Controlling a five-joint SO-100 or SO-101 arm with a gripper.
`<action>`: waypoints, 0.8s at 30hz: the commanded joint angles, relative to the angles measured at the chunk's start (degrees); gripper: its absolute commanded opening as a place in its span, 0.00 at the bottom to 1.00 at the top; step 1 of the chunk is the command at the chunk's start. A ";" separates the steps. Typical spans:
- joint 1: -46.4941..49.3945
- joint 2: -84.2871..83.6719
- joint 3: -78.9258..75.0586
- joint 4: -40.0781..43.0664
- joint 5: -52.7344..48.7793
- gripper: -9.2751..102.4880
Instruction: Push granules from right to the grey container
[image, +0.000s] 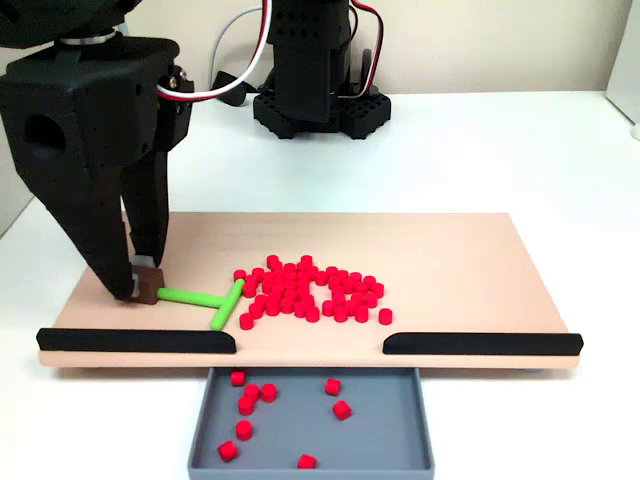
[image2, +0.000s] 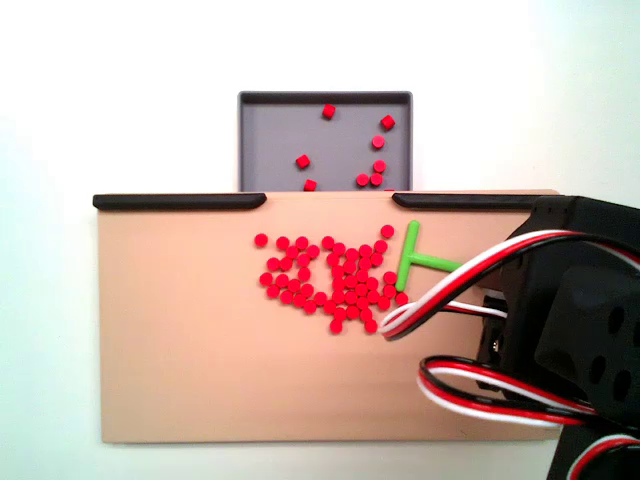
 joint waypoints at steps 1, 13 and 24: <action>-0.70 0.44 -2.11 -0.35 -24.87 0.08; -1.58 0.79 -2.11 -0.44 -17.67 0.08; -2.46 0.26 -2.81 -0.44 -10.81 0.08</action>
